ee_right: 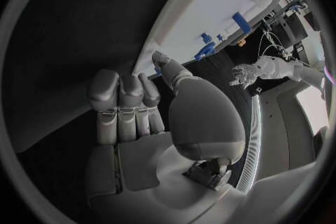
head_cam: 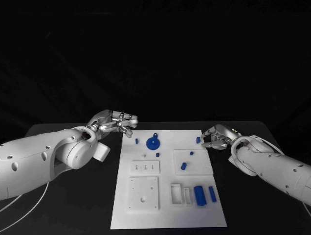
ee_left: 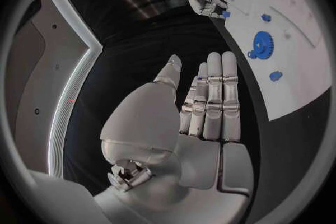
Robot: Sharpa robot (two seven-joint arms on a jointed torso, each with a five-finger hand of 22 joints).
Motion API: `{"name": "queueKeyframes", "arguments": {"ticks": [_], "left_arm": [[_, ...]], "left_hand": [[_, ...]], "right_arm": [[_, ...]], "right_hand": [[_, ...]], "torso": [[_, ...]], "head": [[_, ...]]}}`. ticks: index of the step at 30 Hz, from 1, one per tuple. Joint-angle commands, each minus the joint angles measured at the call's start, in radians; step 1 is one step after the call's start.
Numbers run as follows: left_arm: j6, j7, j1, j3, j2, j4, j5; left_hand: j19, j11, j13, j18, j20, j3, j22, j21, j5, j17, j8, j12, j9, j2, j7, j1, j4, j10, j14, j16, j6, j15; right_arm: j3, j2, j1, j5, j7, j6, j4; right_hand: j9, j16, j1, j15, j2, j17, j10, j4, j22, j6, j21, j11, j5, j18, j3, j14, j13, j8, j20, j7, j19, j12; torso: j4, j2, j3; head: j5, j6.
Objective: Assemble the parts on the task board
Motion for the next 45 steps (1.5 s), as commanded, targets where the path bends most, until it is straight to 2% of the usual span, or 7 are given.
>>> {"name": "queueKeyframes", "arguments": {"ticks": [1,11,26,30,38,44,45], "left_arm": [[0.018,0.002,-0.001,0.001,0.002,0.001,0.002],[0.025,-0.003,-0.002,0.001,0.005,-0.002,0.002],[0.042,-0.009,-0.002,0.001,0.006,-0.002,0.002],[0.046,-0.010,-0.003,0.001,0.007,-0.003,0.002],[0.050,-0.012,-0.003,0.001,0.006,-0.004,0.001],[0.051,-0.013,-0.004,0.001,0.006,-0.003,-0.001],[0.051,-0.013,-0.004,0.001,0.006,-0.003,-0.001]], "left_hand": [[-0.001,-0.002,-0.001,0.004,0.007,-0.003,0.002,0.004,0.003,0.001,-0.002,-0.003,0.000,0.006,-0.002,-0.005,-0.001,-0.006,-0.001,0.003,-0.005,0.001],[-0.001,-0.002,-0.001,0.004,0.007,-0.003,0.002,0.004,0.003,0.001,-0.002,-0.003,0.000,0.006,-0.002,-0.005,-0.001,-0.006,-0.001,0.003,-0.005,0.001],[-0.003,-0.002,-0.002,0.005,0.007,-0.003,0.004,0.006,0.004,0.002,-0.002,-0.004,-0.001,0.013,-0.002,-0.003,-0.007,-0.008,-0.003,0.005,-0.004,0.001],[-0.003,-0.002,-0.002,0.005,0.007,-0.003,0.004,0.006,0.004,0.002,-0.002,-0.004,-0.001,0.013,-0.002,-0.003,-0.007,-0.008,-0.003,0.005,-0.004,0.001],[-0.003,-0.002,-0.002,0.005,0.007,-0.003,0.004,0.006,0.004,0.002,-0.002,-0.004,-0.001,0.013,-0.002,-0.003,-0.007,-0.008,-0.003,0.005,-0.004,0.001],[-0.004,-0.002,-0.002,0.005,0.008,-0.004,0.005,0.007,0.004,0.003,-0.002,-0.004,0.000,0.016,-0.001,-0.005,-0.008,-0.010,-0.004,0.006,-0.005,0.001],[-0.004,-0.002,-0.002,0.005,0.008,-0.004,0.005,0.007,0.004,0.003,-0.002,-0.004,0.000,0.016,-0.001,-0.005,-0.008,-0.010,-0.004,0.006,-0.005,0.001]], "right_arm": [[0.000,0.007,-0.003,-0.017,0.012,0.033,-0.003],[0.000,0.028,-0.005,-0.013,0.005,0.026,-0.009],[0.000,0.058,-0.006,-0.008,0.004,0.010,-0.031],[0.000,0.065,-0.007,-0.006,0.005,0.008,-0.036],[0.000,0.067,-0.010,-0.005,0.003,-0.002,-0.039],[0.000,0.065,-0.011,-0.009,-0.007,-0.019,-0.040],[0.000,0.065,-0.011,-0.010,-0.008,-0.022,-0.039]], "right_hand": [[-0.001,-0.006,-0.002,0.005,0.007,0.002,-0.008,-0.004,0.125,-0.009,-0.005,-0.002,0.007,-0.010,0.000,-0.001,-0.001,-0.007,0.006,0.001,0.028,-0.004],[-0.001,-0.002,-0.002,0.005,0.016,0.005,-0.006,-0.006,0.125,-0.007,-0.003,-0.002,0.005,-0.010,0.003,-0.001,0.002,-0.006,0.005,0.001,0.028,0.002],[0.000,0.003,-0.005,0.005,0.023,0.011,-0.003,-0.003,0.126,0.001,0.002,-0.003,0.001,-0.010,0.006,0.000,0.005,-0.006,0.005,0.000,0.029,0.007],[0.001,0.006,-0.009,0.004,0.029,0.014,-0.002,0.000,0.127,0.018,0.007,-0.005,-0.001,-0.010,0.007,0.001,0.007,-0.006,0.004,-0.004,0.030,0.011],[0.018,0.006,-0.003,-0.004,0.045,0.016,0.001,-0.007,0.127,0.089,0.010,-0.016,-0.009,-0.014,0.010,0.000,0.011,-0.005,-0.003,-0.023,0.029,0.016],[0.069,0.003,0.002,-0.014,0.084,0.017,0.004,-0.020,0.128,0.174,0.013,-0.029,-0.045,-0.020,-0.009,0.001,0.013,0.001,-0.013,-0.051,0.029,0.015],[0.093,0.002,0.003,-0.018,0.092,0.018,0.005,-0.023,0.128,0.185,0.014,-0.030,-0.055,-0.023,-0.021,0.001,0.014,-0.007,-0.017,-0.055,0.029,0.014]], "torso": [[-0.0014,0.000,0.0009],[-0.0003,-0.001,0.0009],[-0.0033,-0.001,0.0012],[-0.0013,-0.001,0.0011],[-0.0035,-0.001,0.0007],[-0.0040,-0.001,0.0020],[-0.0038,-0.001,0.0019]], "head": [[0.001,-0.004],[0.006,-0.004],[0.011,-0.001],[0.012,-0.002],[0.014,-0.004],[0.015,-0.005],[0.015,-0.005]]}}
